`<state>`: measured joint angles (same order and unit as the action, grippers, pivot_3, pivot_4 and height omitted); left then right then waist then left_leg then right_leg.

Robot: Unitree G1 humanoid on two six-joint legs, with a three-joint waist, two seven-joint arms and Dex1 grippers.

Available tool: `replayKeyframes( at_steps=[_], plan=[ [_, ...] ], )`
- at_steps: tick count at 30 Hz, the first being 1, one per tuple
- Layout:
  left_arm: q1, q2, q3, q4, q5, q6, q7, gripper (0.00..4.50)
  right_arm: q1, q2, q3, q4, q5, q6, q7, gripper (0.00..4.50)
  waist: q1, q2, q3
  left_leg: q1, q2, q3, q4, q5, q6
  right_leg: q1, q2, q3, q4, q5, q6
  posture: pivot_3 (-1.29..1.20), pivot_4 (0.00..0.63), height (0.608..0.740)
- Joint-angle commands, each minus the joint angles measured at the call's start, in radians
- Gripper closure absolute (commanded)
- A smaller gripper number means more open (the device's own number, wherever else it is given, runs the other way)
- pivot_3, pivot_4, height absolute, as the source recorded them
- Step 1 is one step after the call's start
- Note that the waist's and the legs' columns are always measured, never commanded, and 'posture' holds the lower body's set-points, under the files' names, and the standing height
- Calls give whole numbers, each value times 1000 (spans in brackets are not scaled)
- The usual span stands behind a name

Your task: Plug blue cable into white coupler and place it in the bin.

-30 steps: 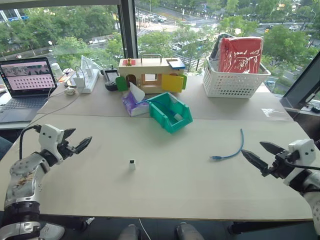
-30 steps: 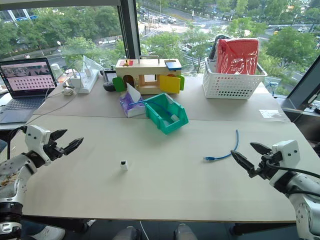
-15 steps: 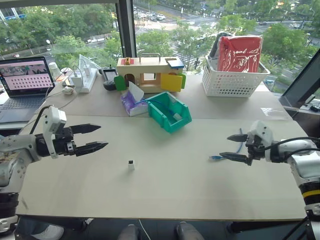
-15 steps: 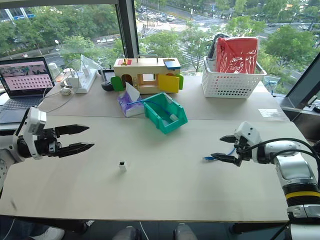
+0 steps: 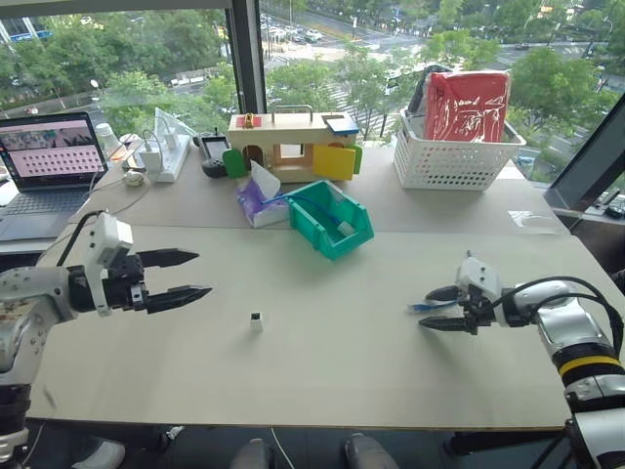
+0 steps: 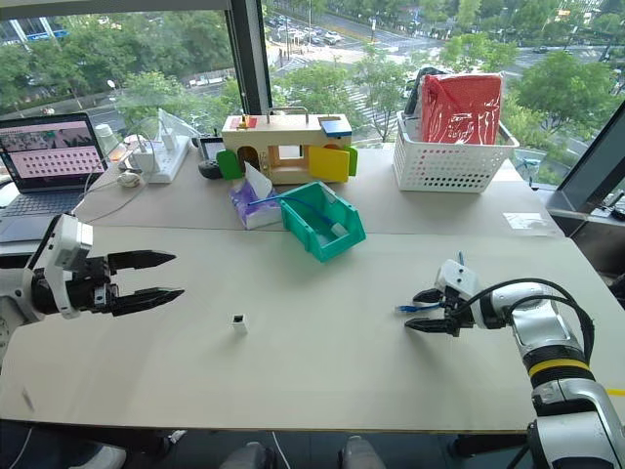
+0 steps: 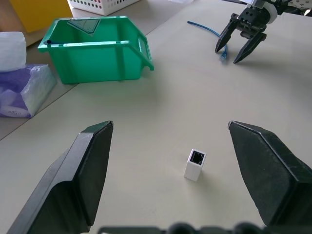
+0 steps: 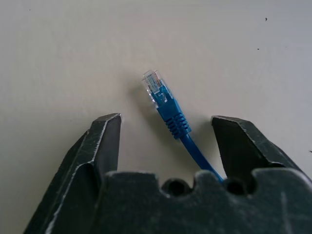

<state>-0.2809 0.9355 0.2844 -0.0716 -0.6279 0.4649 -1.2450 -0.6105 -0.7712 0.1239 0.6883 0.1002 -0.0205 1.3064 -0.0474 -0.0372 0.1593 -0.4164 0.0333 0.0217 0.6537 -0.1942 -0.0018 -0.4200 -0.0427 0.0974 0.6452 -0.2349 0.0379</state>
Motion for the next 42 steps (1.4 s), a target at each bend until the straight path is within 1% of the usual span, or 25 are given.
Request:
replayKeyframes(
  at_steps=[1, 3, 5, 6, 9, 12, 14, 15, 18, 20, 22, 24, 25, 26, 28, 30, 32, 35, 38, 42],
  plan=[
    [-40, -17, -6, -38, -7, -18, 17, 443, -6, 6, -8, -3, 7, 18, 30, 2733, 1, 0, 0, 0, 0, 0, 0, 0, 0, 0, 0, 0, 0, 0, 0, 0, 150, 739],
    [-43, -22, -13, -45, 0, -26, 17, 443, -7, 5, -7, -20, 6, 26, 30, 3542, -1, 0, 0, 0, 0, 0, 0, 0, 0, 0, 0, 0, 0, 0, 0, 0, 150, 739],
    [-55, -27, -30, -56, 7, -36, 17, 443, -9, 7, -2, -71, 8, 37, 32, 4076, -1, 0, 0, 0, 0, 0, 0, 0, 0, 0, 0, 0, 1, 0, -1, 0, 150, 739],
    [-61, -28, -36, -61, 8, -36, 19, 443, -10, 8, -2, -89, 10, 43, 33, 4443, -1, 0, 0, 0, 0, 0, 0, 0, 0, -1, 0, 0, 1, 1, -1, 0, 150, 739],
    [-105, -37, -64, -84, -1, -16, 28, 443, -36, 37, 17, -183, 11, 79, 31, 4482, 0, 0, 0, 0, 0, 0, 0, 0, 0, -1, 0, 0, 1, 1, -1, 0, 150, 739],
    [-152, -42, -114, -105, -1, -2, 12, 443, -82, 100, 62, -282, 2, 130, 22, 4485, -4, 0, 0, 0, 0, 0, 0, 0, 0, -1, 0, 0, 1, 0, 0, 0, 150, 739],
    [-184, -58, -168, -104, 13, -2, -8, 443, -117, 163, 119, -313, -17, 174, 25, 4489, -8, 0, 0, 0, 0, 0, 0, 0, 0, -2, 1, 0, 2, 0, 0, 0, 150, 739],
    [-199, -68, -190, -99, 9, 4, -17, 443, -133, 190, 149, -318, -37, 175, 24, 4491, -9, 0, 0, 0, 0, 0, 0, 0, 0, -1, 1, 0, 2, 0, 0, 0, 150, 739],
    [-256, -118, -285, -52, 92, -52, -16, 443, -180, 275, 216, -259, -98, 171, -16, 4491, -7, 0, 0, 0, 0, -2, 0, 0, 0, -1, 1, 0, 2, 0, -1, 0, 150, 739],
    [-293, -147, -338, -28, 139, -73, -17, 443, -203, 309, 246, -208, -140, 122, -47, 4491, 1, 0, 0, -2, -1, -2, 1, 0, 0, -2, 1, 0, 2, 1, -1, 0, 150, 739],
    [-324, -172, -368, -8, 158, -76, -23, 443, -219, 333, 253, -168, -152, 111, -66, 4491, 7, 0, 0, -6, -1, -4, 3, 0, 0, -3, 1, -1, 2, 1, -1, 0, 150, 739],
    [-354, -198, -406, 25, 193, -87, -22, 443, -237, 346, 253, -118, -171, 102, -98, 3501, 7, 0, 0, -8, -2, -5, 6, 0, 0, -4, 1, -2, 2, 1, -1, 0, 150, 739],
    [-364, -208, -419, 39, 209, -92, -20, 443, -244, 348, 253, -99, -180, 96, -110, 3384, 7, 0, 0, -8, -2, -4, 6, 0, 0, -4, 1, -1, 2, 1, 0, 0, 150, 739],
    [-373, -220, -430, 53, 225, -101, -16, 443, -251, 346, 251, -86, -186, 92, -117, 2967, 6, 0, 0, -8, -2, -4, 6, 0, 0, -3, 1, -1, 2, 2, 0, 0, 150, 739],
    [-386, -244, -463, 93, 283, -144, -2, 443, -259, 336, 234, -82, -182, 98, -126, 2380, 6, 0, 0, -7, -2, -4, 6, 0, 0, -3, 1, -1, 2, 2, 0, 0, 150, 739],
    [-401, -271, -508, 142, 354, -190, 22, 443, -250, 317, 210, -125, -157, 135, -111, 1659, 5, 0, 0, -7, -1, -5, 6, 0, 0, -3, 1, -2, 3, 2, 0, 0, 150, 739],
    [-417, -298, -539, 185, 393, -218, 17, 443, -228, 297, 182, -193, -130, 178, -107, 898, 6, 0, 0, -7, -2, -5, 6, 0, 0, -3, 1, -2, 3, 2, 0, 0, 150, 739],
    [-448, -330, -581, 249, 450, -278, -2, 443, -181, 262, 136, -335, -82, 276, -107, 9, 7, 0, 0, -8, -2, -6, 6, 0, 0, -3, 1, -2, 2, 1, 0, 0, 150, 739],
    [-482, -367, -614, 318, 491, -338, -21, 443, -112, 226, 93, -508, -26, 401, -111, 9, 7, 0, 0, -9, -2, -6, 6, 0, 0, -4, 1, -2, 2, 1, 0, 0, 150, 739],
    [-533, -416, -628, 410, 521, -367, -31, 443, -24, 170, 69, -699, 11, 519, -128, 9, 6, 0, 0, -9, -2, -7, 6, 0, 0, -4, 1, -2, 3, 1, 0, 0, 150, 739]
  ],
)
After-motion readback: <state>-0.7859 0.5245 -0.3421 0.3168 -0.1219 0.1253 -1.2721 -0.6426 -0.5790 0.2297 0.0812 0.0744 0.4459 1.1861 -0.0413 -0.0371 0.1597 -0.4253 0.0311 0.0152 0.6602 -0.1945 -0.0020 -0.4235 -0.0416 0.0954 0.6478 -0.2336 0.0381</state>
